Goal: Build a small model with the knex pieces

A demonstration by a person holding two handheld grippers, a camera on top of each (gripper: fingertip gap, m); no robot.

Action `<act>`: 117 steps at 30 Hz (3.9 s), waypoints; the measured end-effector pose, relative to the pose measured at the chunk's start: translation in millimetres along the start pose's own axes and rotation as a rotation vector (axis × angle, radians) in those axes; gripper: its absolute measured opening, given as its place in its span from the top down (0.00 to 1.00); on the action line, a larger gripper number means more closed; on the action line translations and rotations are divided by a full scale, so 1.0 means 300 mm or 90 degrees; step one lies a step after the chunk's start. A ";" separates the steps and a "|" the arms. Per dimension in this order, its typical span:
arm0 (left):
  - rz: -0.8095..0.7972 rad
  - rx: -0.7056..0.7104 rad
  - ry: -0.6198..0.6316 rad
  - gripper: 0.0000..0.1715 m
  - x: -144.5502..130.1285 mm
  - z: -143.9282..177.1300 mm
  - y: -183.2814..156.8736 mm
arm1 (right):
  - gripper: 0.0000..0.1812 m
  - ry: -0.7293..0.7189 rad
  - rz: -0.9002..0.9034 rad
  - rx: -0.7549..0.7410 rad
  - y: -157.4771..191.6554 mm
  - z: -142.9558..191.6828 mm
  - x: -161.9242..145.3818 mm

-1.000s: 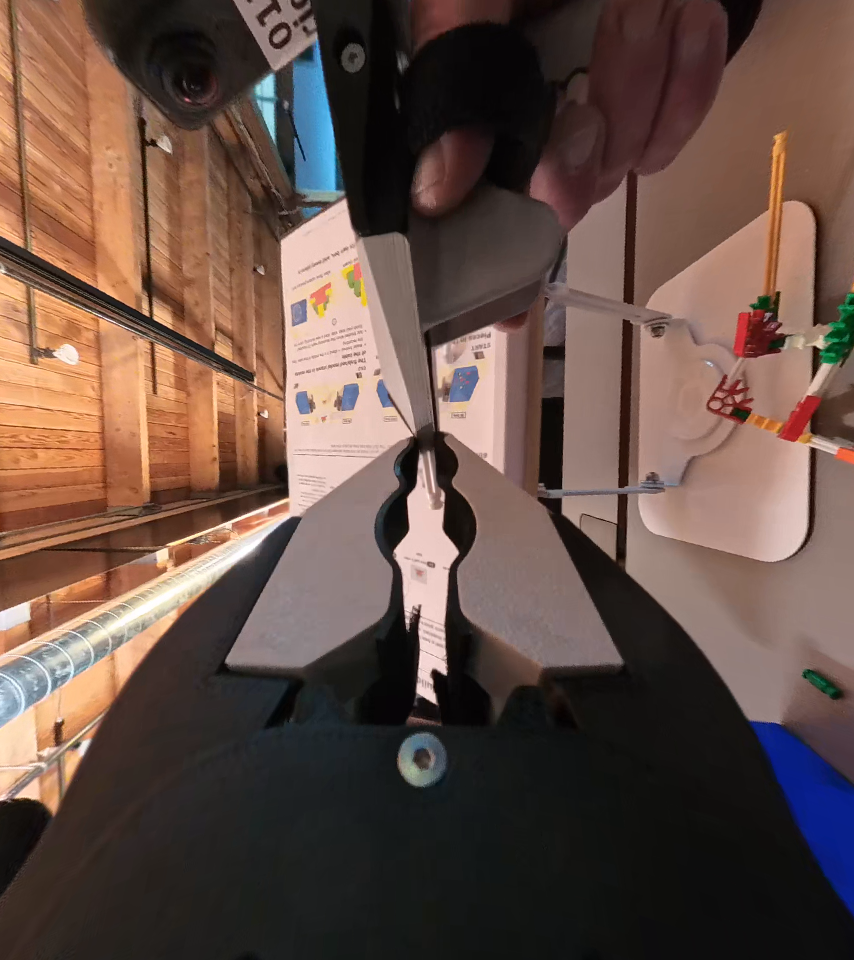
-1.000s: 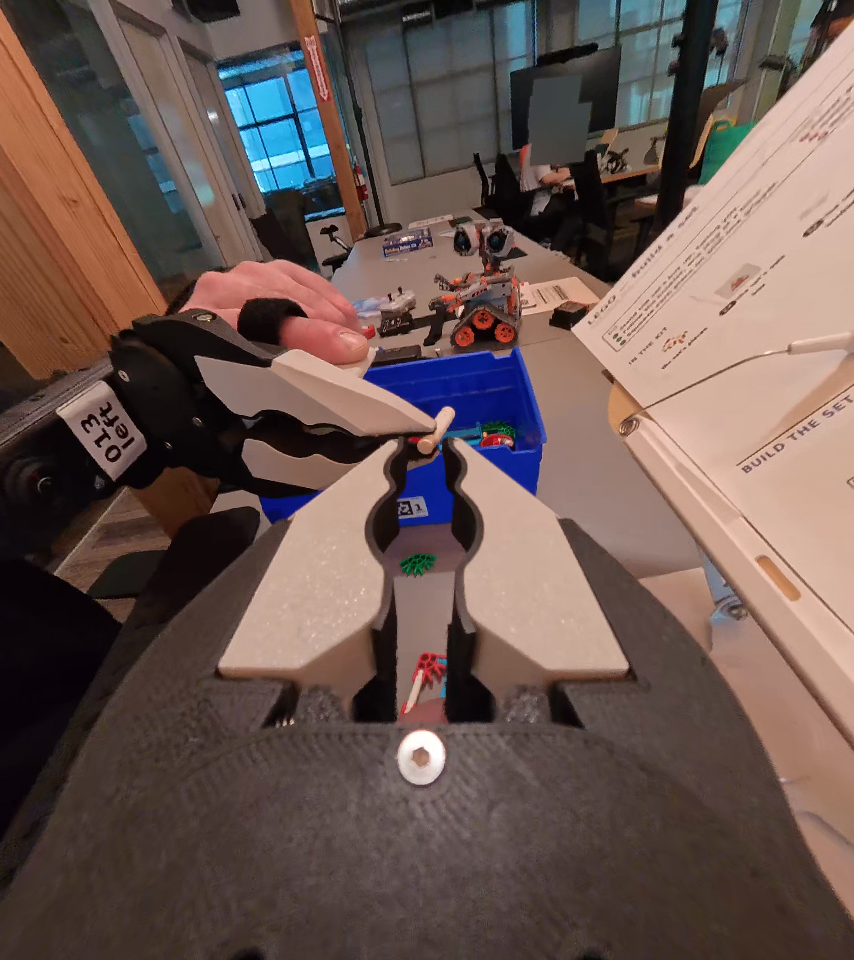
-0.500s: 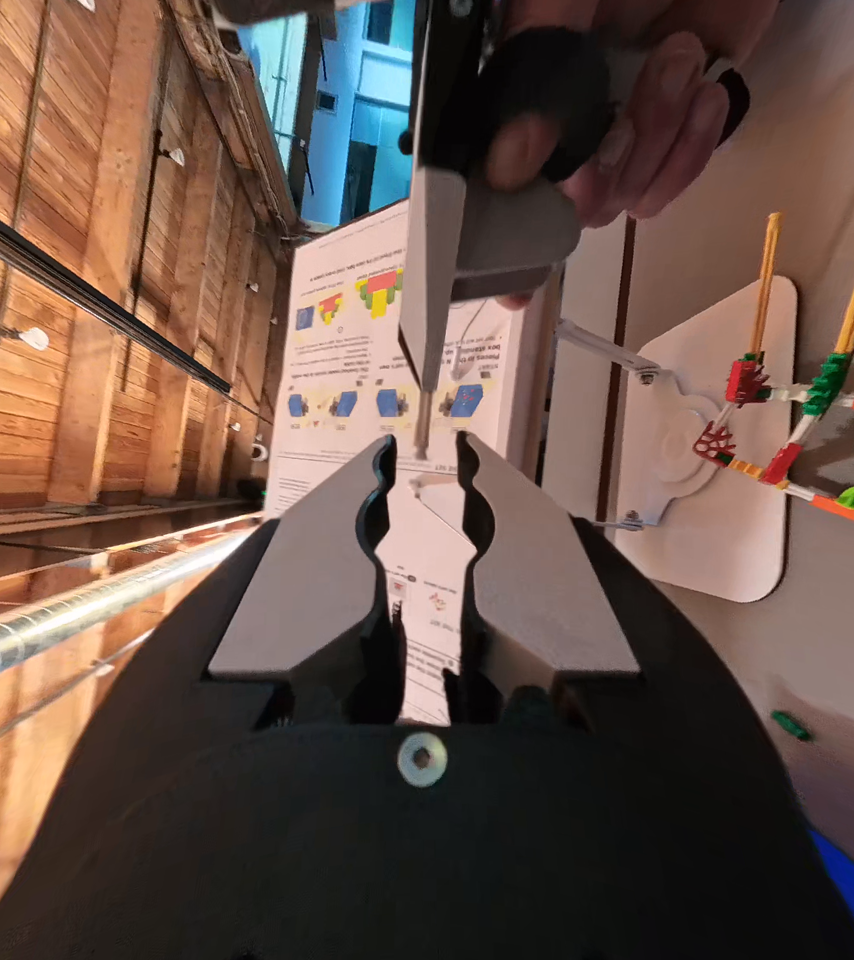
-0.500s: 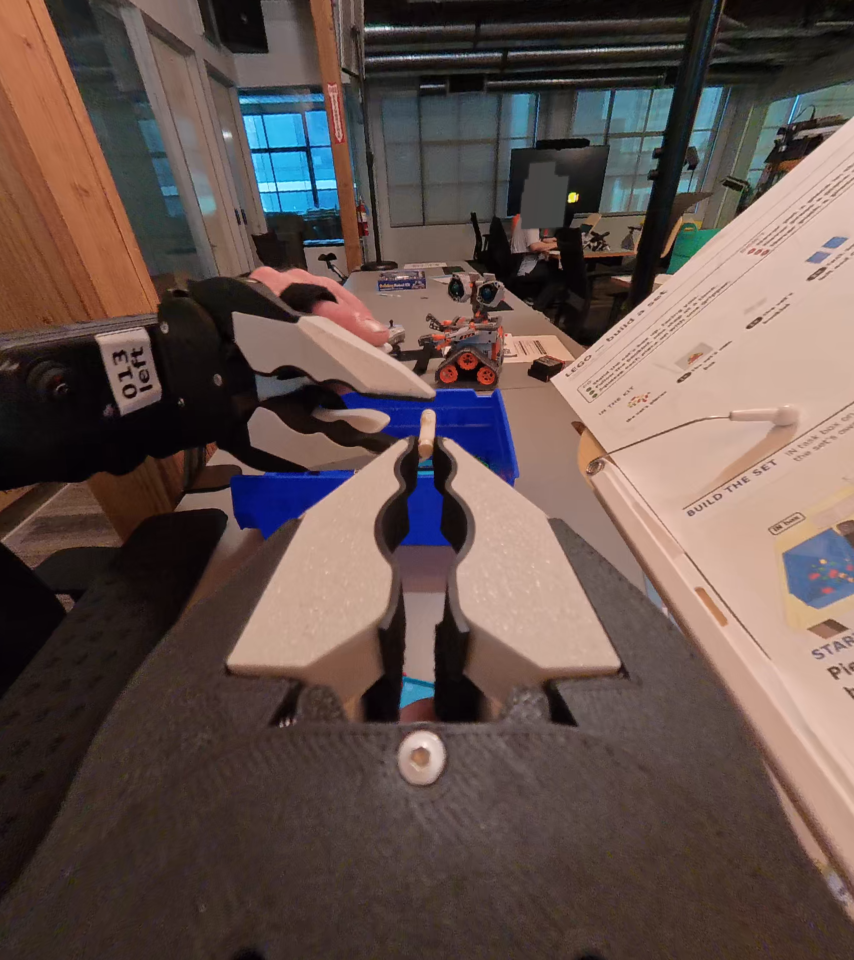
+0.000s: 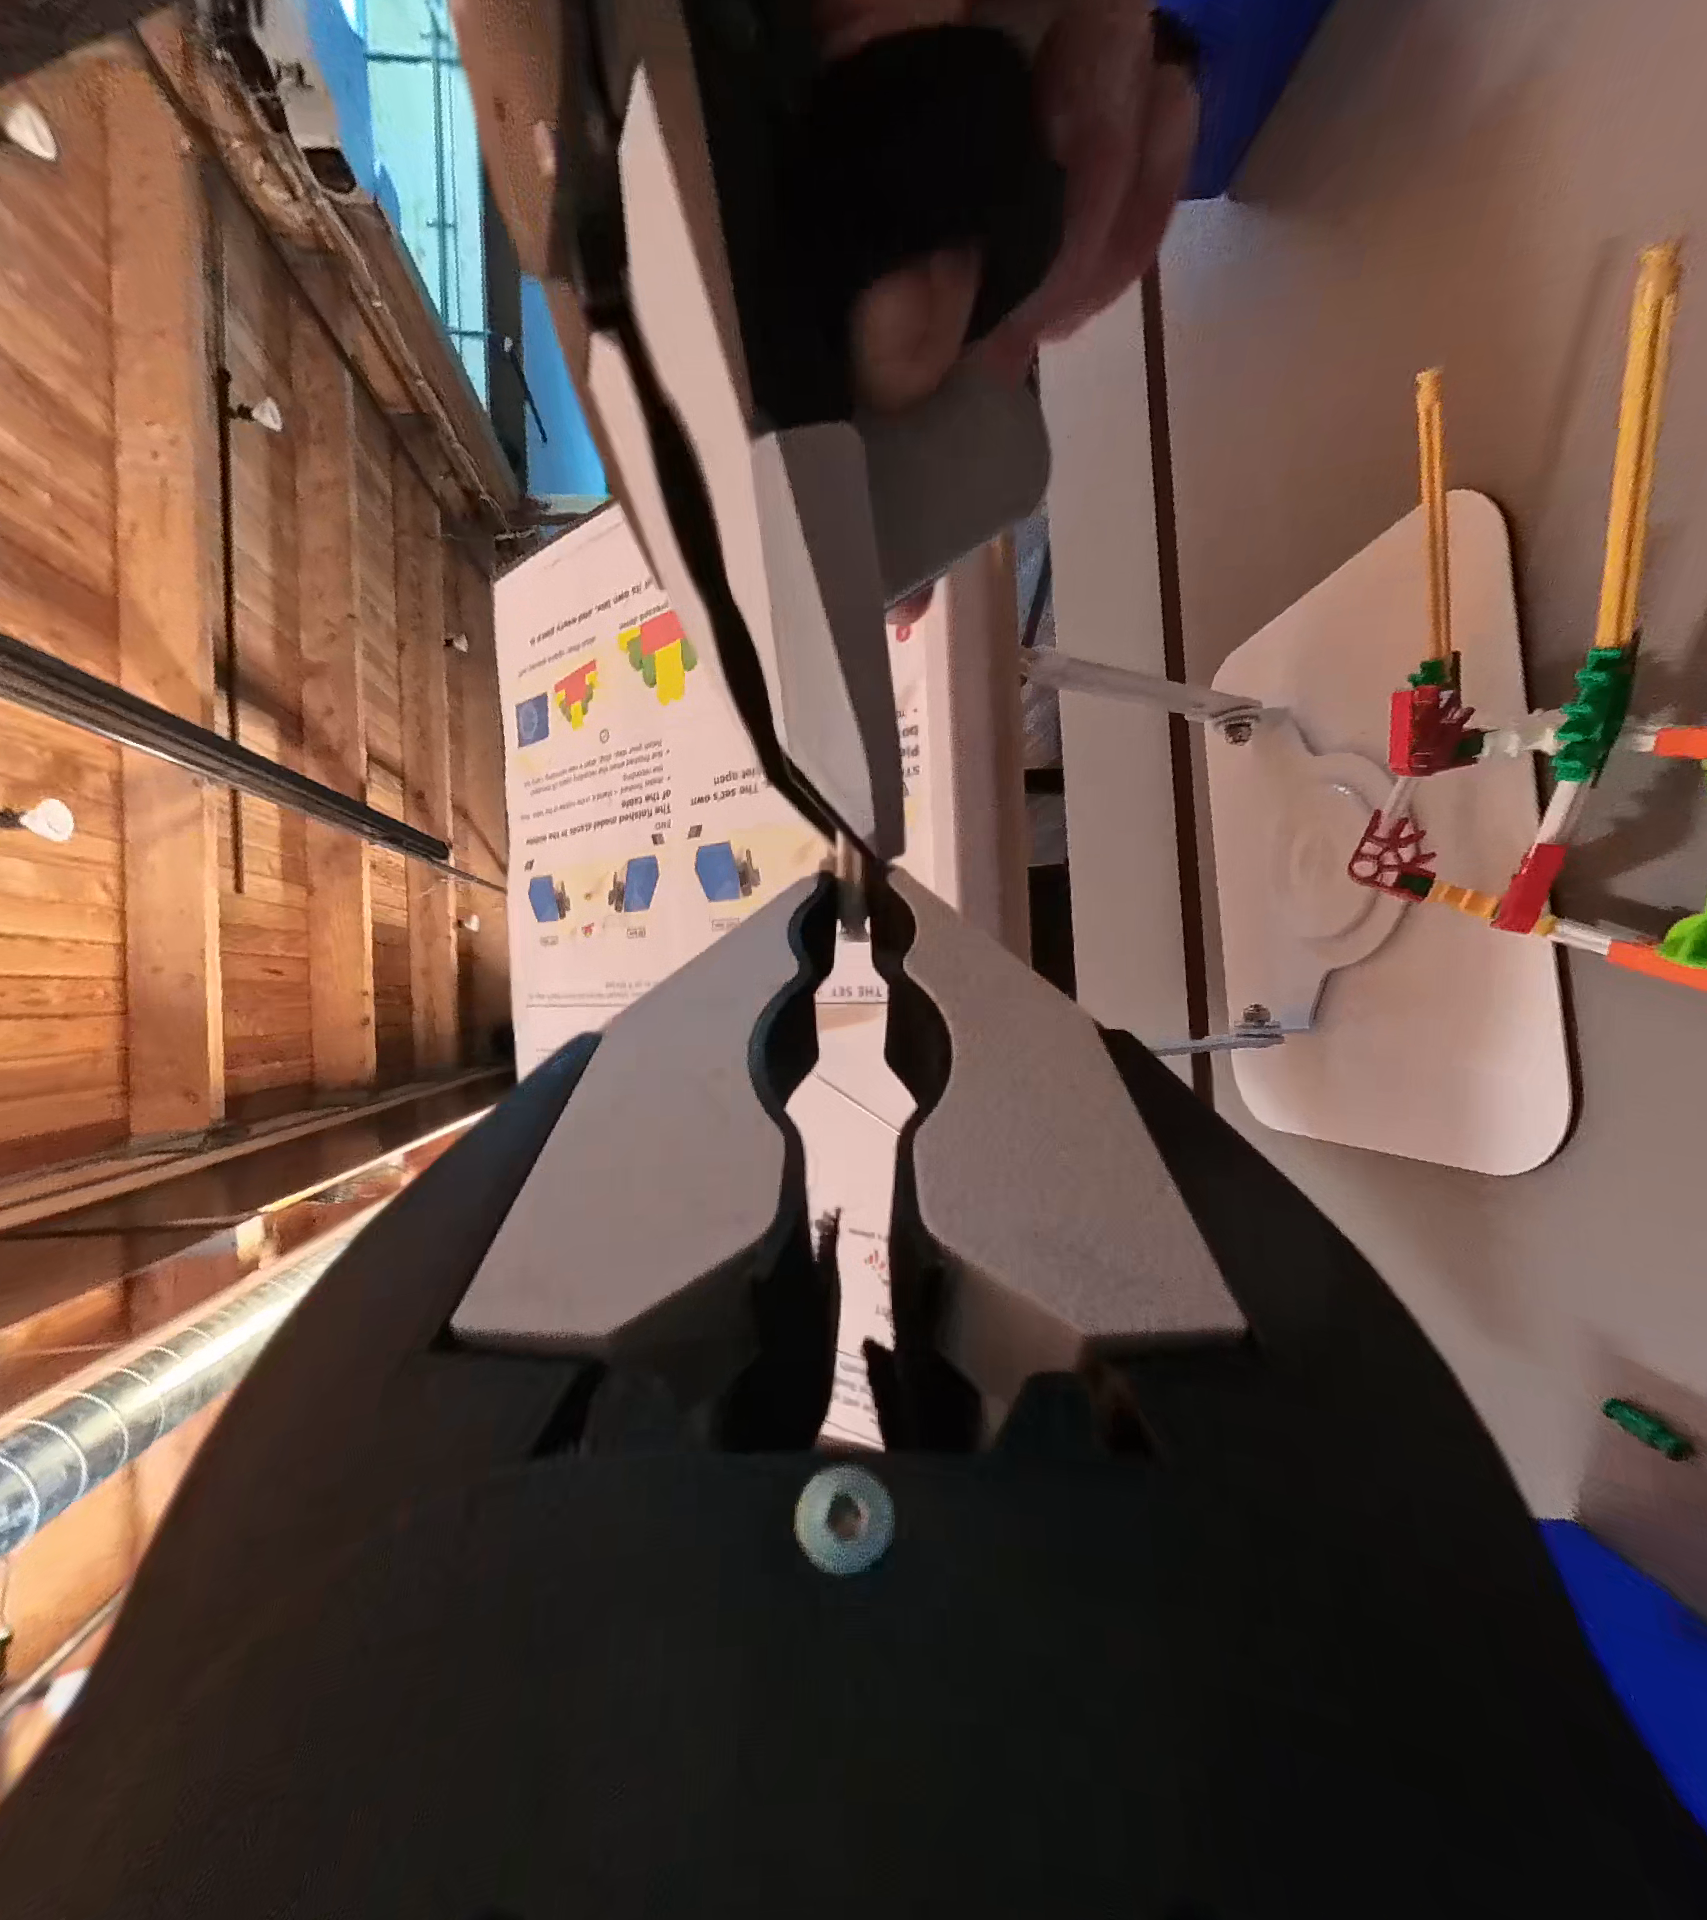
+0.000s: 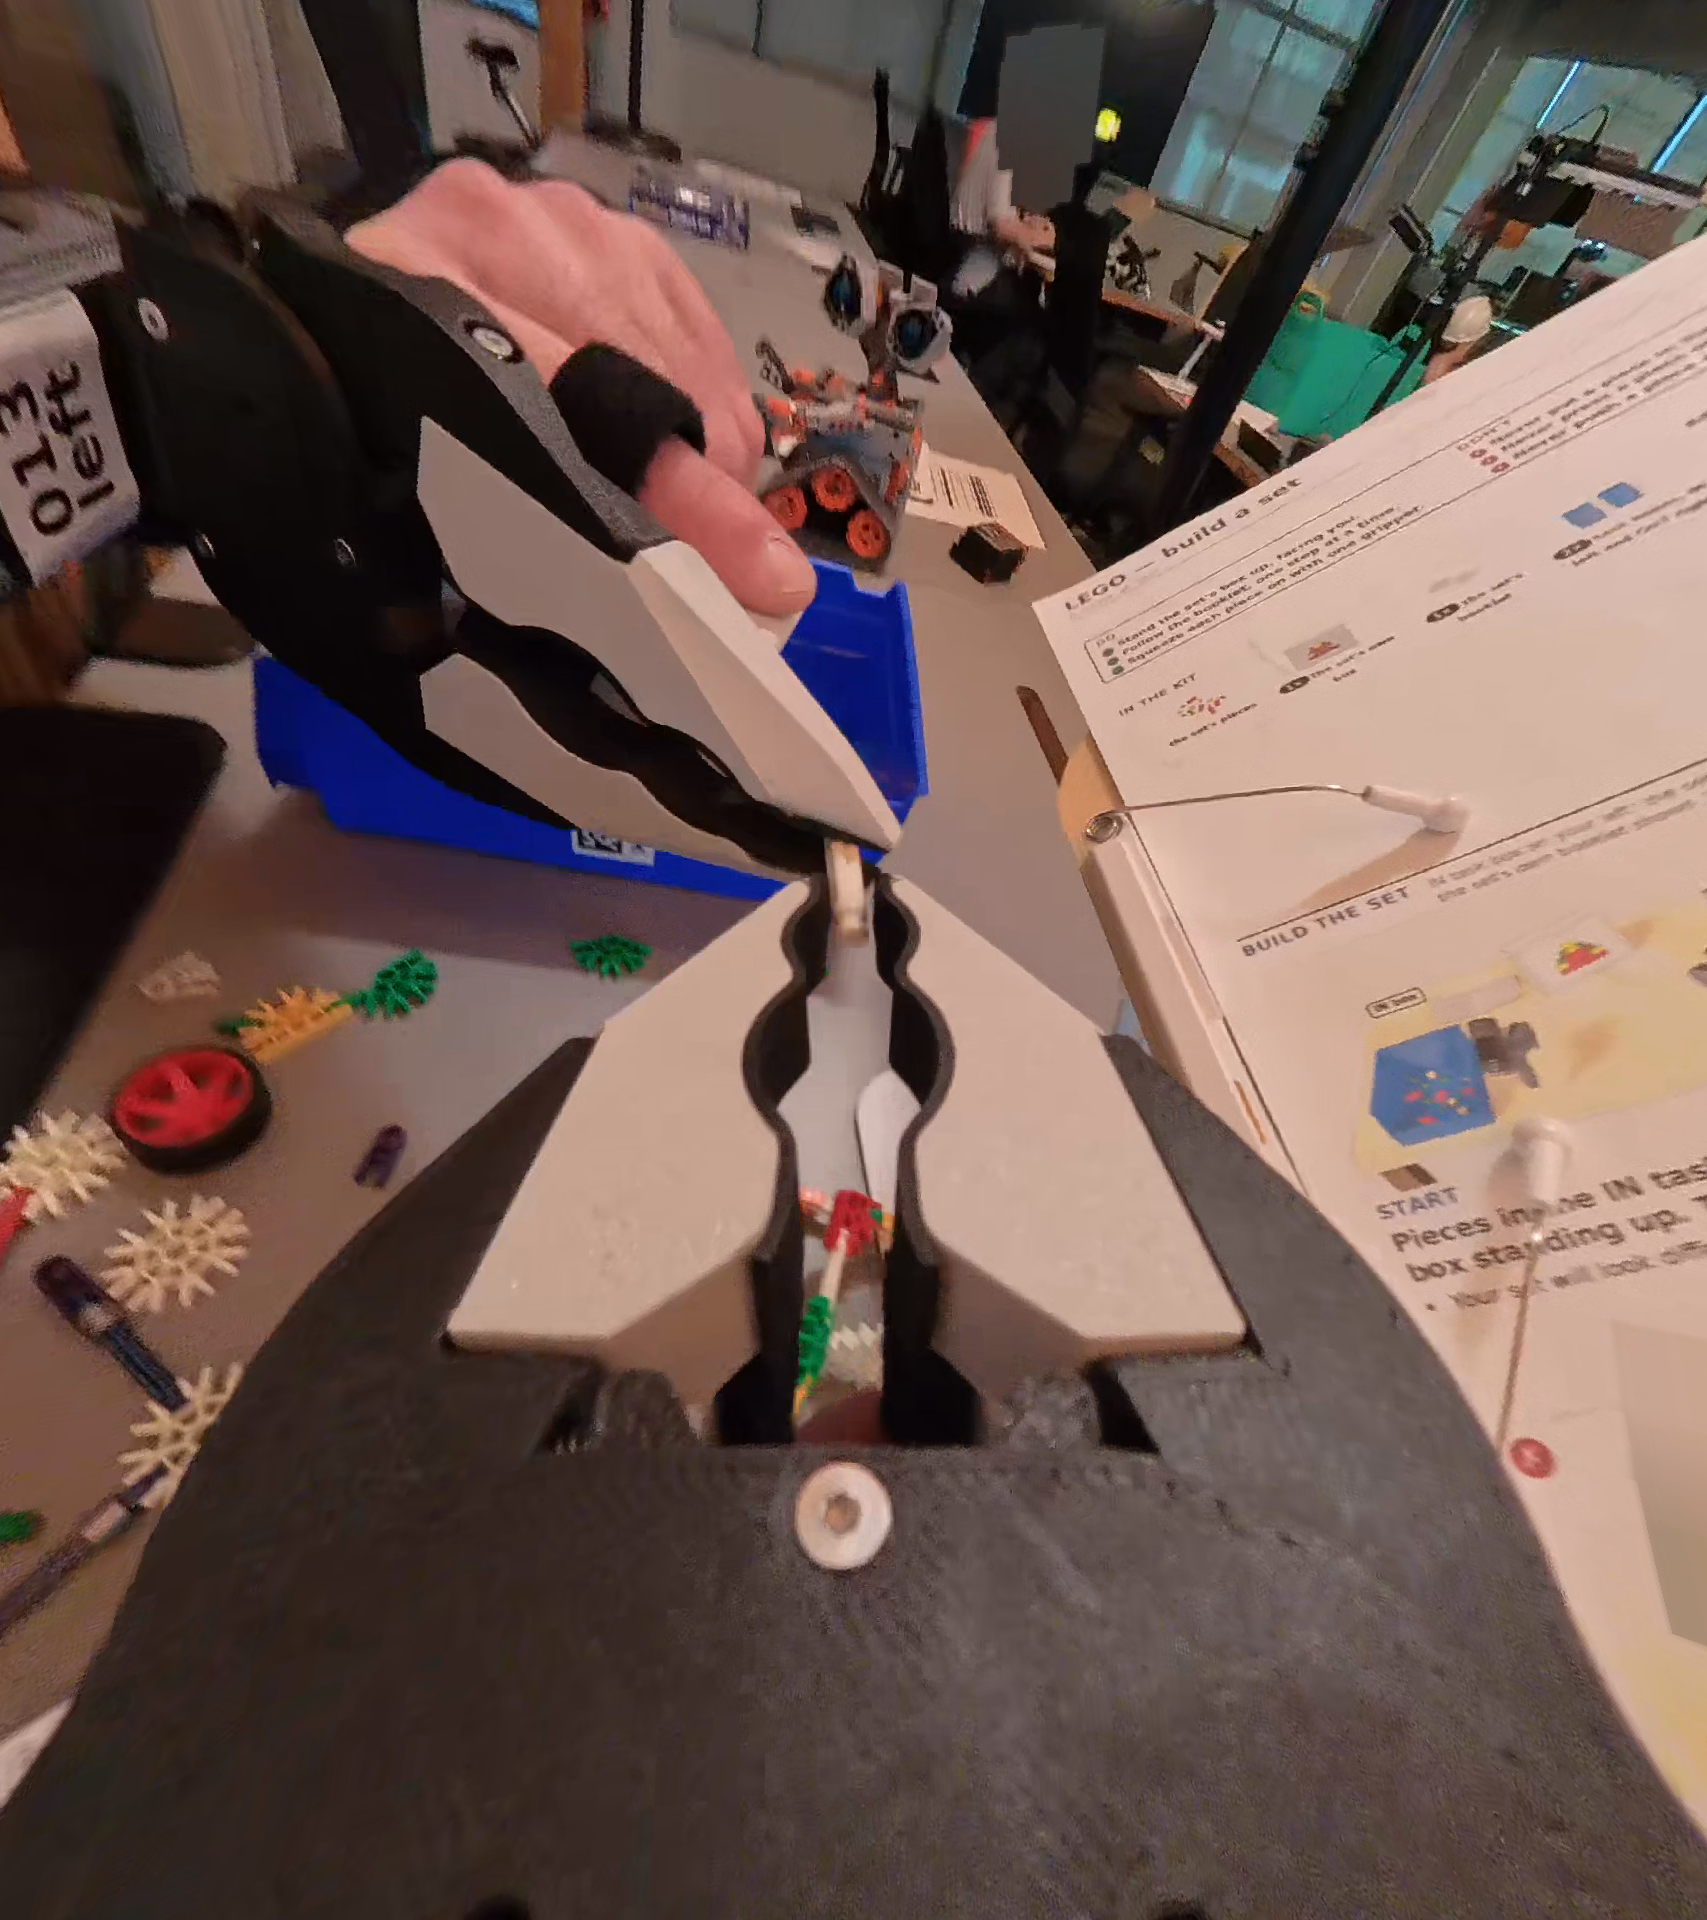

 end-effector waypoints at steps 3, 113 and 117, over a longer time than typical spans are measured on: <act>-0.019 -0.015 -0.002 0.98 0.002 -0.025 -0.001 | 0.98 0.035 0.058 -0.024 0.000 0.008 -0.003; 0.320 -0.431 -0.036 0.79 -0.206 -0.061 -0.149 | 0.89 0.294 0.031 -0.056 -0.092 -0.004 -0.371; 0.344 -0.418 0.026 0.82 -0.302 0.060 -0.130 | 0.89 0.302 0.037 -0.054 -0.091 -0.006 -0.381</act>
Point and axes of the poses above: each gripper's, where its closed fingertips meet, z back along the fingers, x out of its top, y = z × x across the jaws, the point moved 8 cm from there along z, back along the fingers, and after that the axes turned 15 degrees about -x, right-handed, at the moved point
